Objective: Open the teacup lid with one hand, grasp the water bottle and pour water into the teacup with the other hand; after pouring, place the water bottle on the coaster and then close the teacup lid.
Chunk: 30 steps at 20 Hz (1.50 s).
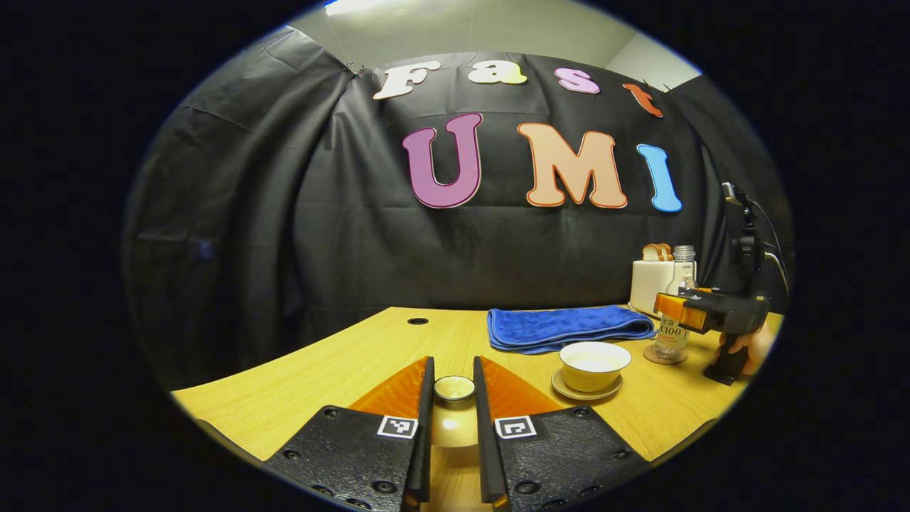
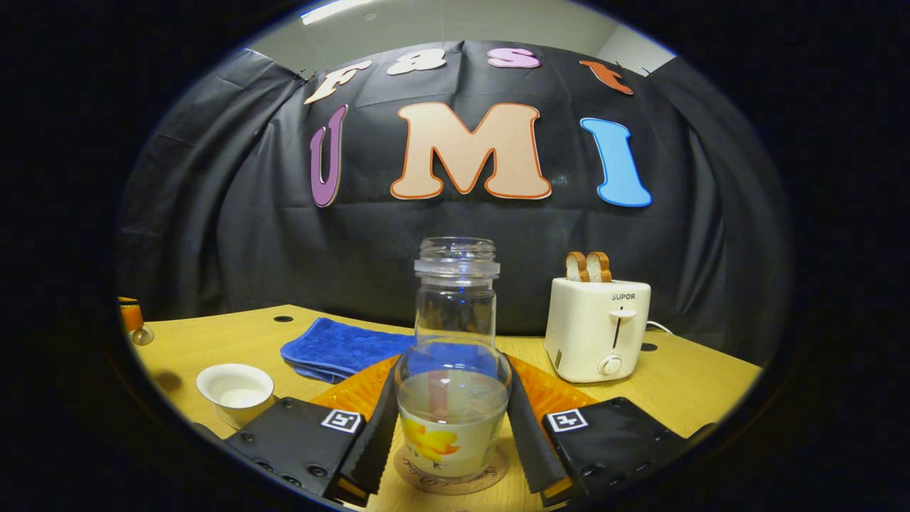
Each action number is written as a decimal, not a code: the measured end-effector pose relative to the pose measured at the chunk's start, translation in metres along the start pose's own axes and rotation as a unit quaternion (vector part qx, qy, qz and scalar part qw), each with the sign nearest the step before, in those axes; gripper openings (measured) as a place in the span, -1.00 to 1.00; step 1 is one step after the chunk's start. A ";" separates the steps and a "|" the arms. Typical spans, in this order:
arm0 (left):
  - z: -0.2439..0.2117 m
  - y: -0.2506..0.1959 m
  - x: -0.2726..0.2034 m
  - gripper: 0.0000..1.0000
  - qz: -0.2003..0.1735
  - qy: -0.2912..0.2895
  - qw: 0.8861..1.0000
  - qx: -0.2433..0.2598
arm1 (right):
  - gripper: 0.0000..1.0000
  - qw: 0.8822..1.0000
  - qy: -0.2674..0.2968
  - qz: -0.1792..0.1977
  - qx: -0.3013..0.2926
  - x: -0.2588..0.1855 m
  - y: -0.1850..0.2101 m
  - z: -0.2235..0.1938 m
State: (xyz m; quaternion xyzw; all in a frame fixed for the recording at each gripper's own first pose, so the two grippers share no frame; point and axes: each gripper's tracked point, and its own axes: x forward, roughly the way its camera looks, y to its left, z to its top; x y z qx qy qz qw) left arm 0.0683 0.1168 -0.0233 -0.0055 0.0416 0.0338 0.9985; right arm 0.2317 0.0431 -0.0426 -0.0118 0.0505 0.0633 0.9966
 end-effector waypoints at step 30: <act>0.000 -0.004 -0.002 -0.51 -0.010 -0.001 1.000 0.001 | 0.73 0.999 0.000 -0.028 0.018 -0.036 -0.003 0.001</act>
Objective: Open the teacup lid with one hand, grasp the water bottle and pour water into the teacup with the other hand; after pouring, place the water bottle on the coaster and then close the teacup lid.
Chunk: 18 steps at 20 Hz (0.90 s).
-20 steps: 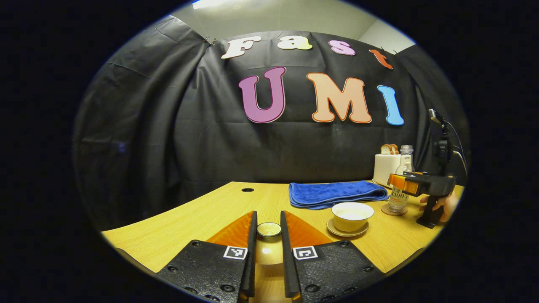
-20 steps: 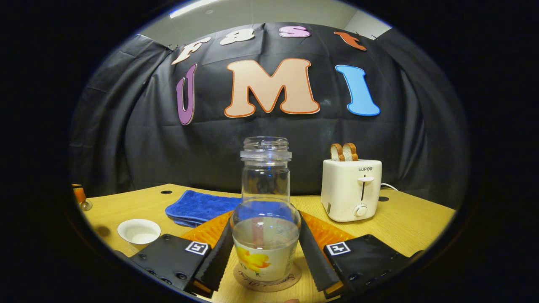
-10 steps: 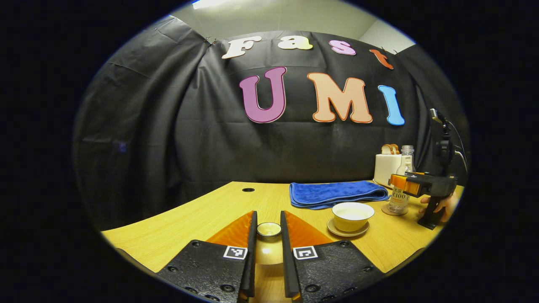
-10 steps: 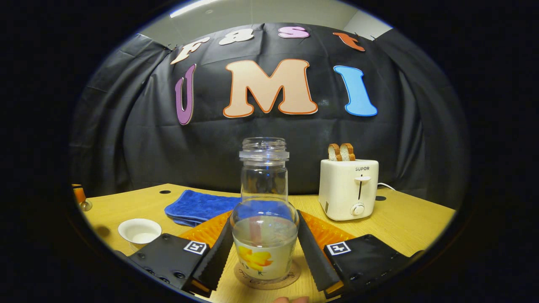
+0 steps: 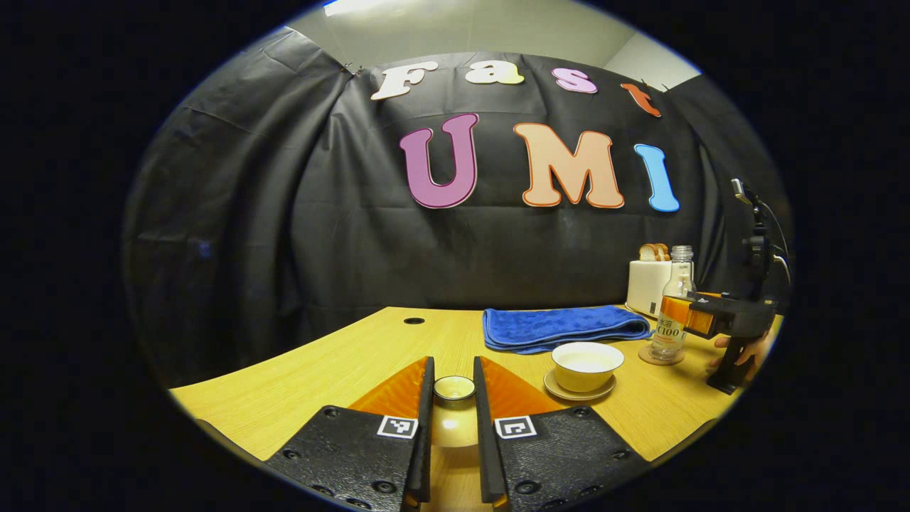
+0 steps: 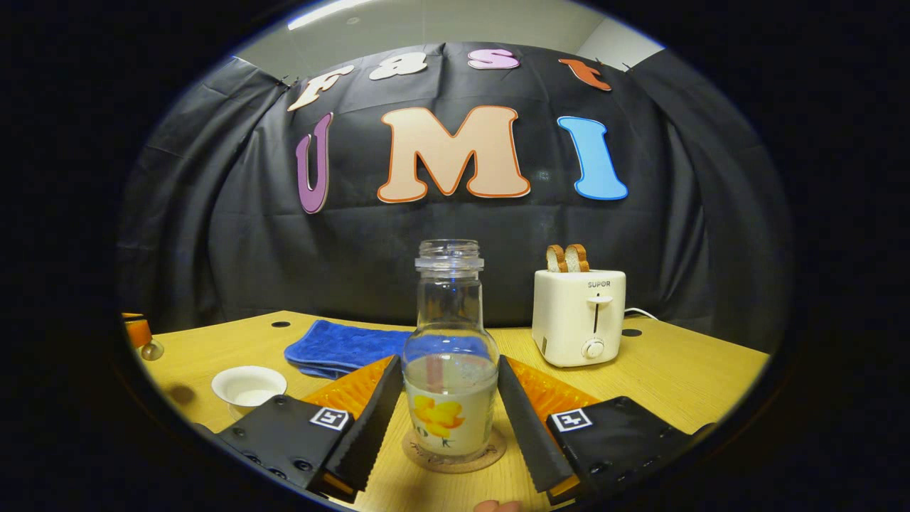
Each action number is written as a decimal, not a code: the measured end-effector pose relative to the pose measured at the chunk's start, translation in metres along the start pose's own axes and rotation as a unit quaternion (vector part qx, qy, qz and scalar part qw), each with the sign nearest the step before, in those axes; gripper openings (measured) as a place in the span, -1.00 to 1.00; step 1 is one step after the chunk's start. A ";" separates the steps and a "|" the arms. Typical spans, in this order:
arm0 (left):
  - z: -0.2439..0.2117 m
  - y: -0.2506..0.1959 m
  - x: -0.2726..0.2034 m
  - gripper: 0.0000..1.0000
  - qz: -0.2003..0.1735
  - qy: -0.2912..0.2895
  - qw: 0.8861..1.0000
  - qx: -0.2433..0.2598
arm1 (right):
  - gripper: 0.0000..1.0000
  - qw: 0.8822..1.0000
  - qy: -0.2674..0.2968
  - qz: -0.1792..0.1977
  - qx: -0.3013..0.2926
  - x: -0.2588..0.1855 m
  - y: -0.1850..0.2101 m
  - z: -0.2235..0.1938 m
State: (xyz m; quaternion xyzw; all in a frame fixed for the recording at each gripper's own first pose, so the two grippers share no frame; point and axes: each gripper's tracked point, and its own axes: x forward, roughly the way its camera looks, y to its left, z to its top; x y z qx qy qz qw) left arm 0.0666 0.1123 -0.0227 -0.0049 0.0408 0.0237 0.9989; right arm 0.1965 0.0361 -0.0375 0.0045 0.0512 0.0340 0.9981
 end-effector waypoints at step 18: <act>-0.003 -0.109 0.059 -0.51 -0.089 0.009 0.996 0.007 | 0.74 1.000 -0.001 0.026 0.001 -0.073 -0.018 0.004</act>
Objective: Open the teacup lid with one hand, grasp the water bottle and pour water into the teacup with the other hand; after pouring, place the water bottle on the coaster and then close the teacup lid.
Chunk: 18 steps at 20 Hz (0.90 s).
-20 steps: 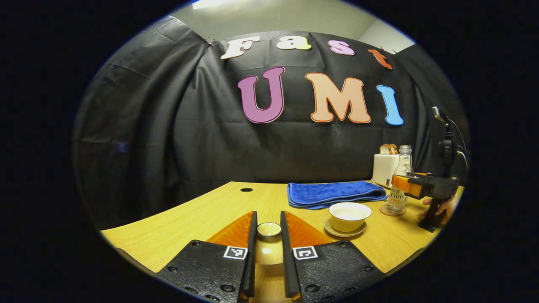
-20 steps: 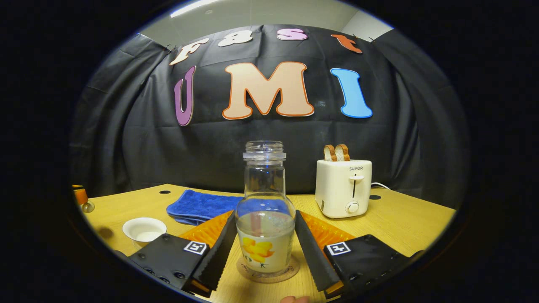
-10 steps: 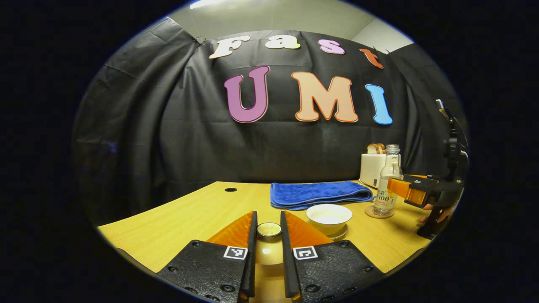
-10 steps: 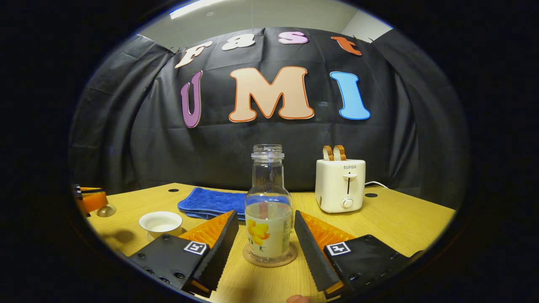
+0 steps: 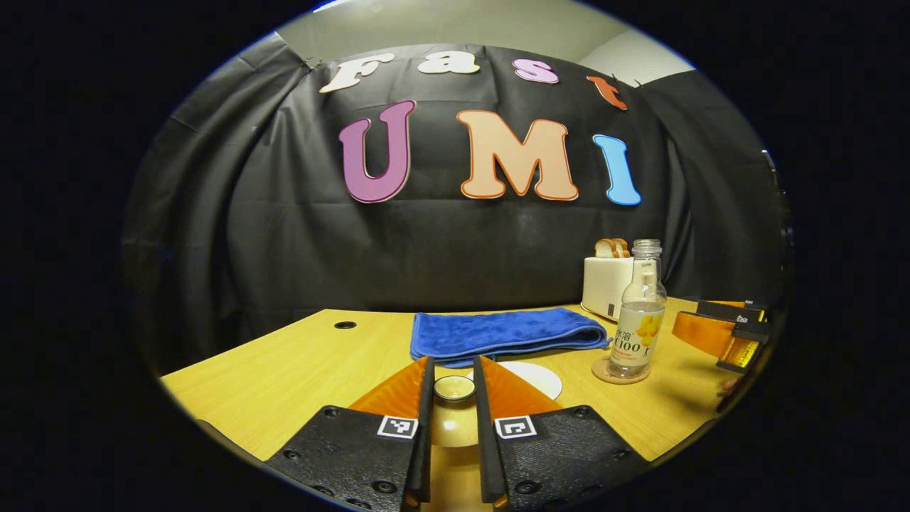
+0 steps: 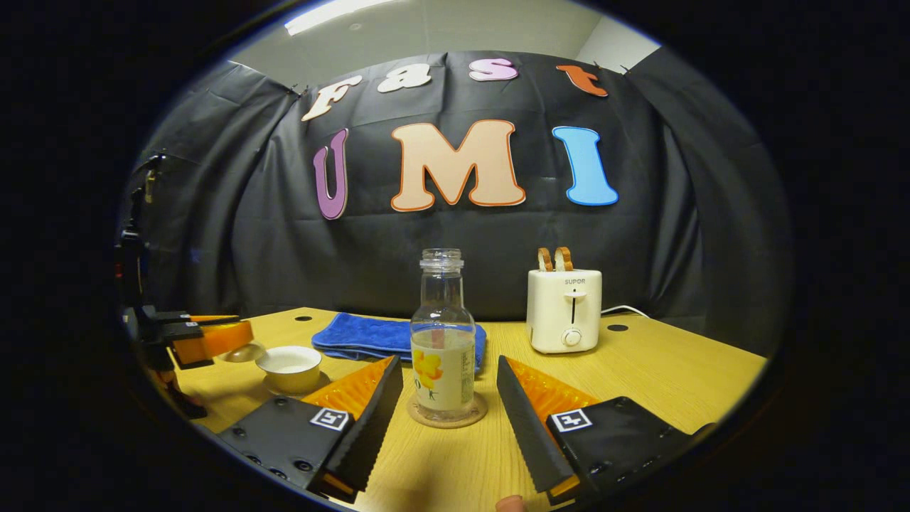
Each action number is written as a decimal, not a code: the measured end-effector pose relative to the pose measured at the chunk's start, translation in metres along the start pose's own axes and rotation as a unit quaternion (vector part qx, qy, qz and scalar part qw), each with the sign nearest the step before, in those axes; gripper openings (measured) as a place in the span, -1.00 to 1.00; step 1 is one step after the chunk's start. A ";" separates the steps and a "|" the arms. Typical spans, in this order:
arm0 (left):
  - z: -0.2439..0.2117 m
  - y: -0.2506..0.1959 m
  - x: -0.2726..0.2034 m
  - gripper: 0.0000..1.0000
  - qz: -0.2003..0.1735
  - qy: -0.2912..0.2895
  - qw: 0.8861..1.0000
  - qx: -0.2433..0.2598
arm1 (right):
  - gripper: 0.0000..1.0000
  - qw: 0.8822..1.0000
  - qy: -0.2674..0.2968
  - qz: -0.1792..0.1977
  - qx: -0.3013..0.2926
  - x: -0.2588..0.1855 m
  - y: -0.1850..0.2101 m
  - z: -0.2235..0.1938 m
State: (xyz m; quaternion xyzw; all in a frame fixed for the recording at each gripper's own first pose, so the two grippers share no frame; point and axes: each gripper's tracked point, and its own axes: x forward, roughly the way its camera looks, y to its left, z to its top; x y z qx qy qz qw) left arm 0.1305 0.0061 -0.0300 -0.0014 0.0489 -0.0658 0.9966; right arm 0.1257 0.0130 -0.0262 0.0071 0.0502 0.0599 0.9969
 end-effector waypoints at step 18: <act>-0.007 -0.047 0.039 -0.51 -0.023 0.031 0.998 0.050 | 0.74 1.000 0.000 0.012 -0.001 -0.031 -0.018 0.000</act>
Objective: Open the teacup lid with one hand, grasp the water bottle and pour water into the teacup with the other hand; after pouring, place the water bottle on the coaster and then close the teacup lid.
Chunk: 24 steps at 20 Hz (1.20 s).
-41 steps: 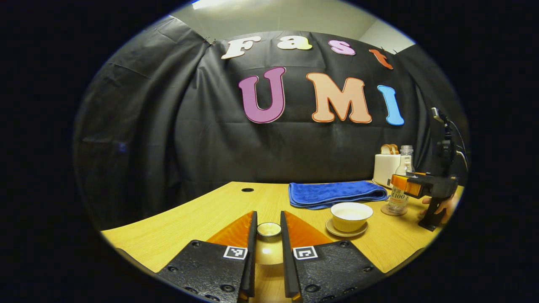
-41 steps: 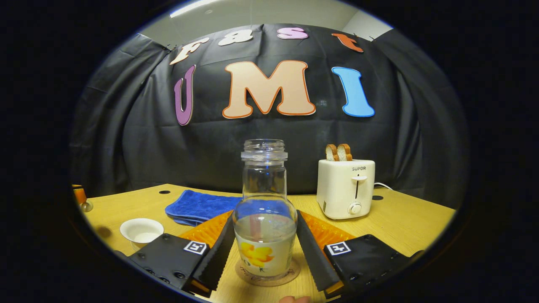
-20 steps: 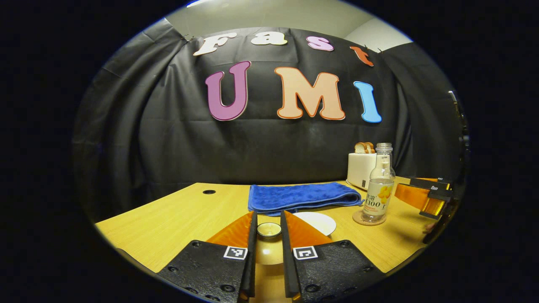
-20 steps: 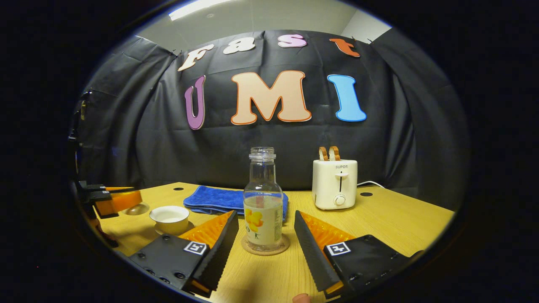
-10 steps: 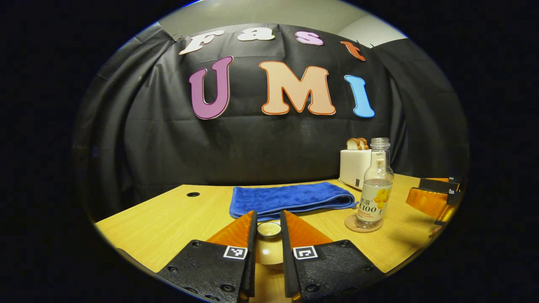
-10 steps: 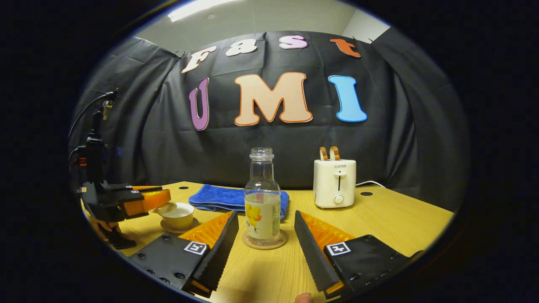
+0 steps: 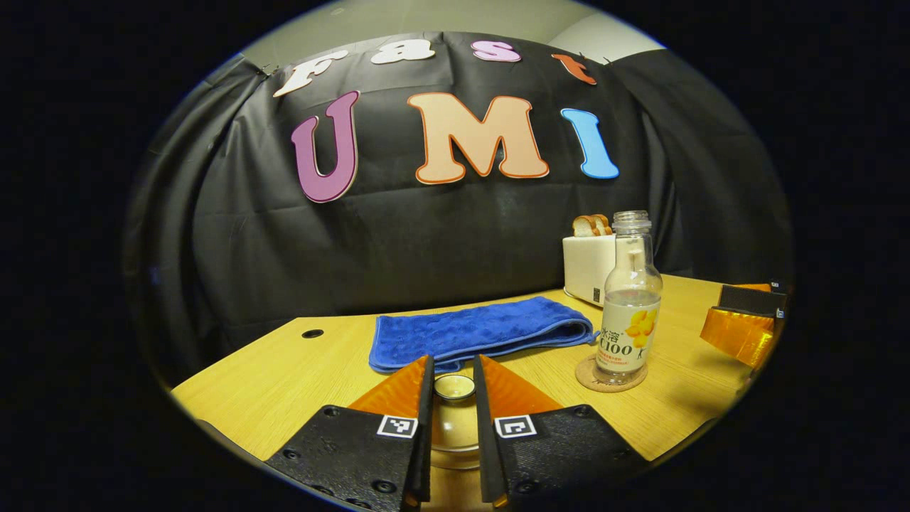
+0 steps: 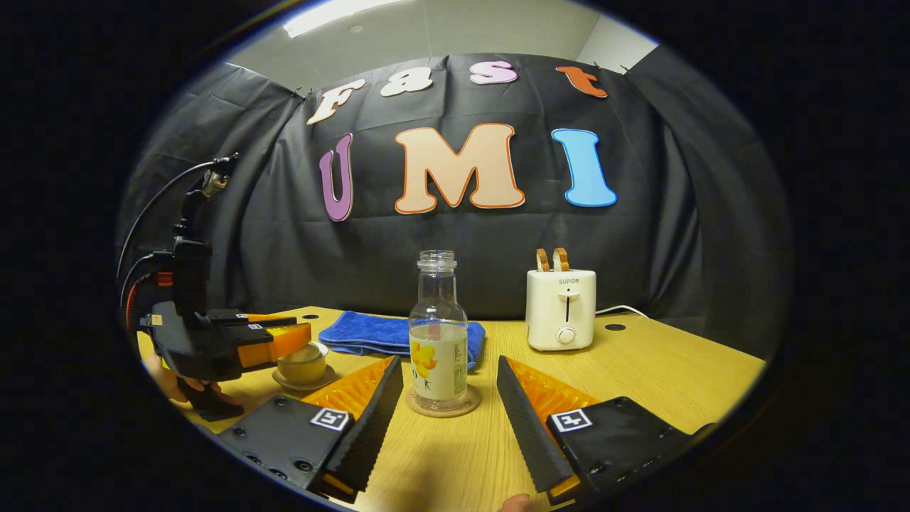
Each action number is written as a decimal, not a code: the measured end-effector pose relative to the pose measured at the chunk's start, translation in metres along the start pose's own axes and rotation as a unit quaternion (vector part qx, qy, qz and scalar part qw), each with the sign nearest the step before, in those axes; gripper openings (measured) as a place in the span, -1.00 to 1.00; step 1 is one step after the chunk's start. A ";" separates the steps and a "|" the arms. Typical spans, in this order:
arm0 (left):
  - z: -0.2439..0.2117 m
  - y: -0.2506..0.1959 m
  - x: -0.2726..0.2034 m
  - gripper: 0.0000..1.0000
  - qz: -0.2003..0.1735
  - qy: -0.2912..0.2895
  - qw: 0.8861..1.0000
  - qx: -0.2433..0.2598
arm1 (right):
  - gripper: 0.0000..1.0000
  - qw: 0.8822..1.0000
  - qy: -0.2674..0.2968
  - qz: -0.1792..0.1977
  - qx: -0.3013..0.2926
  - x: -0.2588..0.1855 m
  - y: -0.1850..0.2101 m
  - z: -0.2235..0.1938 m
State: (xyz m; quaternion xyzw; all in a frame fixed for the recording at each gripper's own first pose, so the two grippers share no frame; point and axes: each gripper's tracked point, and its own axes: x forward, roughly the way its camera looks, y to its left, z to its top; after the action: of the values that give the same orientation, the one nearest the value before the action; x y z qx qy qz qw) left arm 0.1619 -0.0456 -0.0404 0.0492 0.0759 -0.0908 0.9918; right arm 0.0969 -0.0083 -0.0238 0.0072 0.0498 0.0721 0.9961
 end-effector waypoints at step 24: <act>0.008 0.012 -0.034 0.75 0.016 -0.035 0.999 -0.037 | 0.74 1.000 0.001 -0.004 0.000 -0.001 -0.004 -0.001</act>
State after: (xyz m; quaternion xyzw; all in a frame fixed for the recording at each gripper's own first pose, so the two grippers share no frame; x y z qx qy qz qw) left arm 0.1325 -0.0293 -0.0257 0.0106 0.0439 -0.0736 0.9963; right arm 0.0960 -0.0126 -0.0248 0.0067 0.0507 0.0685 0.9963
